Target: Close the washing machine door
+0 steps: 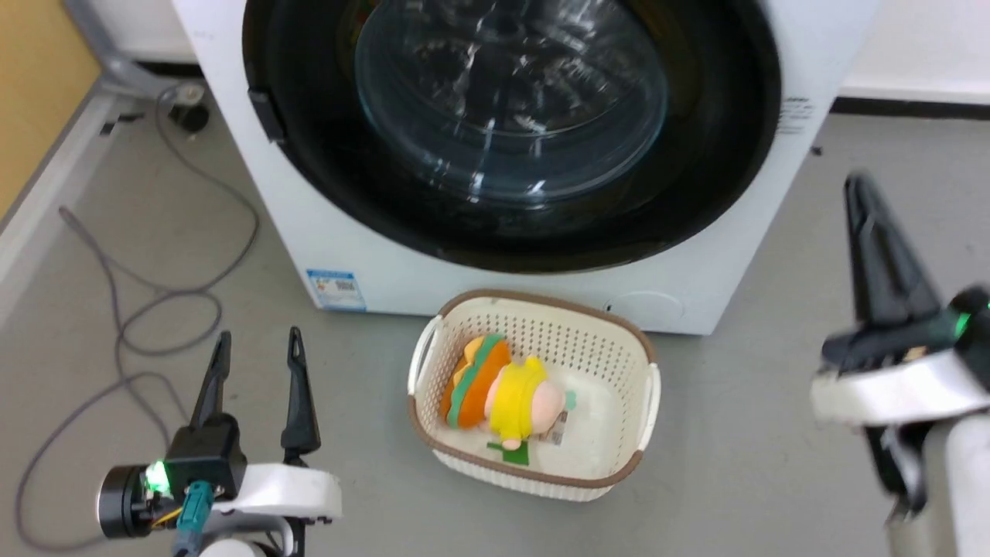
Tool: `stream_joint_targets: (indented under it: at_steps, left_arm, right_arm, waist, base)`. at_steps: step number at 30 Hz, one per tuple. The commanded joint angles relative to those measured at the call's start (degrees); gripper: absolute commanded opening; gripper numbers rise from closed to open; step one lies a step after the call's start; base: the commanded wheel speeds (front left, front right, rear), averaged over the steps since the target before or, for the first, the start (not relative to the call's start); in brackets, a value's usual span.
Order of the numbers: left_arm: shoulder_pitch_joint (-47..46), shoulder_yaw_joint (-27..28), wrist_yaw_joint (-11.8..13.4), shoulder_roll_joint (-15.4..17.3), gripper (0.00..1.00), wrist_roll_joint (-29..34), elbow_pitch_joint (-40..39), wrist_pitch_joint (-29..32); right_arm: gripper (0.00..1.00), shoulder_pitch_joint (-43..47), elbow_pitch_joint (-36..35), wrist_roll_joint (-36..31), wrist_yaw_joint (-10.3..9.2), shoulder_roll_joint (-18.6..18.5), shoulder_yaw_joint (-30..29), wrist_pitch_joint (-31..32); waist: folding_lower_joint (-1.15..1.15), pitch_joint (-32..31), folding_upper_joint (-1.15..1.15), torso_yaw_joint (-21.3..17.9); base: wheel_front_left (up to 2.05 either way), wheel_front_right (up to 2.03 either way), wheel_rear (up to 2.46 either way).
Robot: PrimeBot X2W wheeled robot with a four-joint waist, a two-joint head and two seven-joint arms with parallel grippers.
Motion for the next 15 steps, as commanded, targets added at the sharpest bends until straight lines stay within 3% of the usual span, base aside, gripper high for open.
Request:
stream_joint_targets:
  at_steps: [1, 7, 15]
  left_arm:
    - [0.8, 0.1, 0.1, 0.1, 1.00, 0.4, 0.1, -0.2]
    - [2.6, -0.1, -0.5, 0.1, 1.00, 0.1, 0.1, -0.2]
    - [4.6, -0.2, -0.8, 0.1, 1.00, 0.2, 0.5, -0.2]
  right_arm:
    - [0.00, 1.8, -0.4, -0.7, -0.05, 0.8, 0.0, -0.2]
    - [0.00, 9.1, 1.3, -1.0, -0.05, 4.5, -1.7, -0.2]
    - [0.00, 15.9, 4.0, 1.9, -0.05, 5.6, -1.2, -0.2]
  waist:
    - [0.01, -1.1, 0.00, -1.0]
    - [0.01, -2.7, 0.00, -2.2]
    - [0.01, -4.5, 0.00, -3.0]
  base:
    - [0.00, 0.00, 0.00]
    - [0.00, 0.00, 0.00]
    - [0.00, 0.00, 0.00]
